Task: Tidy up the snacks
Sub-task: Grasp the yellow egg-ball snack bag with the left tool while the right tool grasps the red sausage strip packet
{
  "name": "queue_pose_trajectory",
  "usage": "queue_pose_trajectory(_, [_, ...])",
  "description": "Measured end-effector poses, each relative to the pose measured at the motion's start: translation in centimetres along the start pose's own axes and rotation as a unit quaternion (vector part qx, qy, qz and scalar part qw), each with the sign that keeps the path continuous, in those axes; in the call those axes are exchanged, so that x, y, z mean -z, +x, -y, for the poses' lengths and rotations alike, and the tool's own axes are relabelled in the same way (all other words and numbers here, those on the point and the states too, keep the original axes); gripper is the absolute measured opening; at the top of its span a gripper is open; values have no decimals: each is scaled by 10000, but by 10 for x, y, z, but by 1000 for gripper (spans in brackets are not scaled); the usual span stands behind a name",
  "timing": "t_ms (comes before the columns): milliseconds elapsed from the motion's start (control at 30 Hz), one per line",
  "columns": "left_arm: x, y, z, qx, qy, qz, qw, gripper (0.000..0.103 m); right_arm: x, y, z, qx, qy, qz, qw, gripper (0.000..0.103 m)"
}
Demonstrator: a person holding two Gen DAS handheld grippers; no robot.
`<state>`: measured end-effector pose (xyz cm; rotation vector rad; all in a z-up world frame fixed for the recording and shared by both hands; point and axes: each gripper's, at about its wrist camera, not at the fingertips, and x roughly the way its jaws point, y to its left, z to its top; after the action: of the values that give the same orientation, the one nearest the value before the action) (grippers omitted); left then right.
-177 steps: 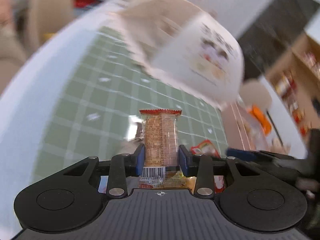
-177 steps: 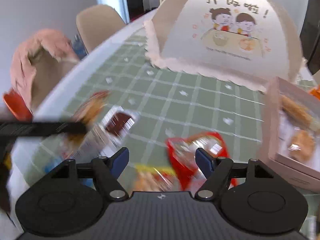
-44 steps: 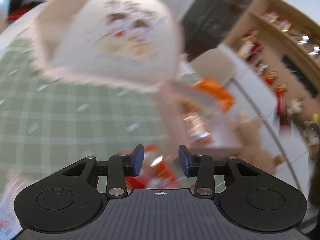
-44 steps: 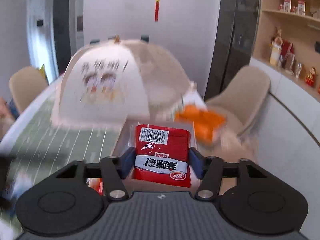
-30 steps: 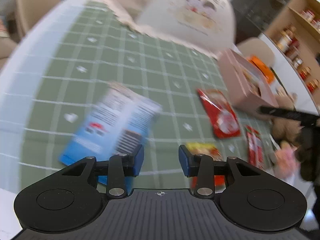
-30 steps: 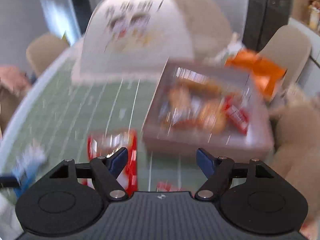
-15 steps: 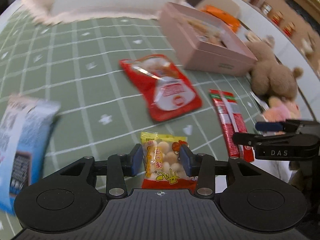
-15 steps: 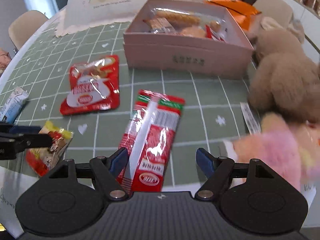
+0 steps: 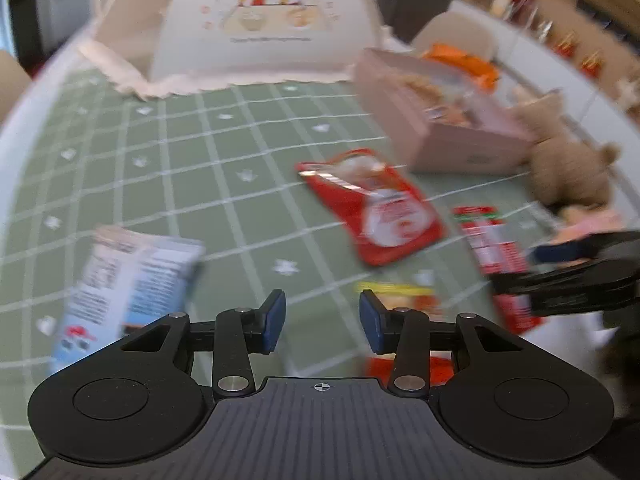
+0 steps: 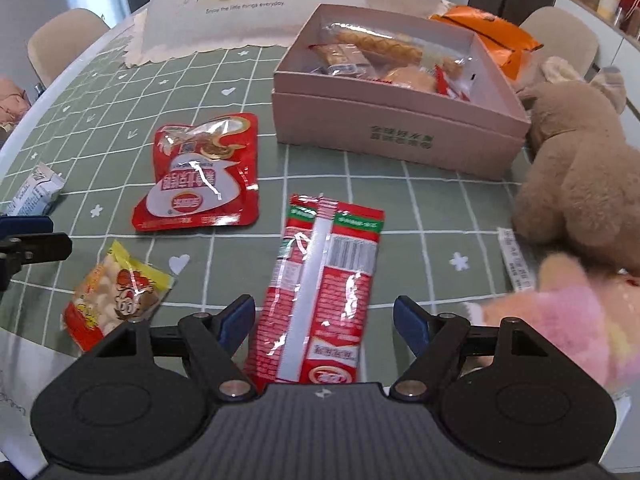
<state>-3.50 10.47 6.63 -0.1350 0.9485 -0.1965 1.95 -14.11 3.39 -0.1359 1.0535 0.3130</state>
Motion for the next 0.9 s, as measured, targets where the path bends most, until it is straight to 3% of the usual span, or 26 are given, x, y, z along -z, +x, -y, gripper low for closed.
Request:
queue_pose_trajectory(33, [1,-2,1,142,-12,-24,9999,46,1,0,0,-4,15,-3,10000,77])
queue_pose_trajectory(167, [1,-2,3,50,5,-116,9999,45,9,2,0,-12,116,-38,9999,78])
queue_pose_trajectory(333, [3,10,18,175,-73,-332,9993,45,17,2,1,86,263,71,9996,86])
queue_pose_trajectory(600, [15,30,73,-224,1112,-406,9927,49,26,-1,3,145,365,99,9992,92])
queue_pose_trajectory(767, [11,32,64,-341,996,-416,9936,60,31,-2,8,172,426,97,9989,97])
queue_pose_trajectory(900, [8,32,62,-445,880,-450,9941,61,33,-2,8,199,462,124,9987,100])
